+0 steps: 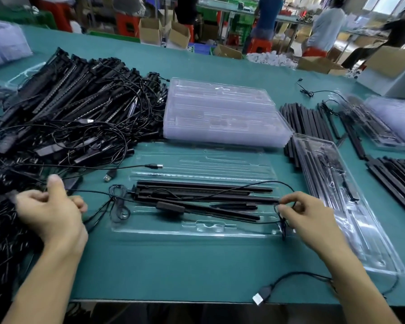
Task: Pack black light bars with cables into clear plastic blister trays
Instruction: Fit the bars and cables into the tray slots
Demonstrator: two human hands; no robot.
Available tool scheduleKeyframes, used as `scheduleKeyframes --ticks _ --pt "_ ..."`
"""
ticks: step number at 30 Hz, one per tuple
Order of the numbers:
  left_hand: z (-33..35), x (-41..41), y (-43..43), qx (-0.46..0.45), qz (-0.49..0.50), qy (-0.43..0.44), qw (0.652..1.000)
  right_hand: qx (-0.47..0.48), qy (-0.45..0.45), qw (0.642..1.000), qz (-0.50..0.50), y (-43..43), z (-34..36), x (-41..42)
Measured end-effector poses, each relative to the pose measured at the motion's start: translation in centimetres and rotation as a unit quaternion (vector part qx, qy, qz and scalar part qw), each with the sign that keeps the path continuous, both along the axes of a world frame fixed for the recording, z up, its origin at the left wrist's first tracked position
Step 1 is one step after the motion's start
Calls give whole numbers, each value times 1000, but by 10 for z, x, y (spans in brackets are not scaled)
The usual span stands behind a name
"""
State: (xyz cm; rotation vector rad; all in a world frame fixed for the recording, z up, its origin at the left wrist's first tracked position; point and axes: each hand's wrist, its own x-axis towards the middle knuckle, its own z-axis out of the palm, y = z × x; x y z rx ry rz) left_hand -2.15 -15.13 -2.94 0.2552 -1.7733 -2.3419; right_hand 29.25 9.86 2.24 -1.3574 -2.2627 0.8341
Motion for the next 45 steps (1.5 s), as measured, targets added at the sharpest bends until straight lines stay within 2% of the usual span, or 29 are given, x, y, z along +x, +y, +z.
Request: scheduleKeyframes --ticks 2,4,6,8,11,14,21,27,32,35,41,45 --pt "4 7 1 -22 18 53 998 28 -84 996 7 0 -4 0" --pt "4 16 5 -147 25 159 976 81 -119 990 -5 -8 -5 -4" --pt "1 27 11 -285 13 295 912 165 -82 983 24 -25 -2 -14" --pt "0 37 19 -372 -44 394 839 200 -44 971 122 -43 0 -29" --pt "4 43 28 -473 -209 393 760 164 -67 949 260 -65 -6 -57" --pt "6 40 31 -518 -353 349 696 169 -96 933 302 -80 -18 -84" --pt "7 37 21 -520 -411 388 641 195 -104 928 299 -88 -30 -105" --pt "8 30 17 -499 -427 378 653 204 -73 937 275 -67 -23 -76" --pt "16 34 18 -527 -392 421 626 147 -82 938 304 -43 -20 -38" --pt "22 51 27 -505 -396 449 621 133 -73 940 307 -39 -22 -34" --pt "14 80 53 -486 -523 382 587 97 -68 942 315 -37 -20 -38" --pt "5 82 54 -478 -540 353 595 94 -80 941 314 -43 -21 -43"
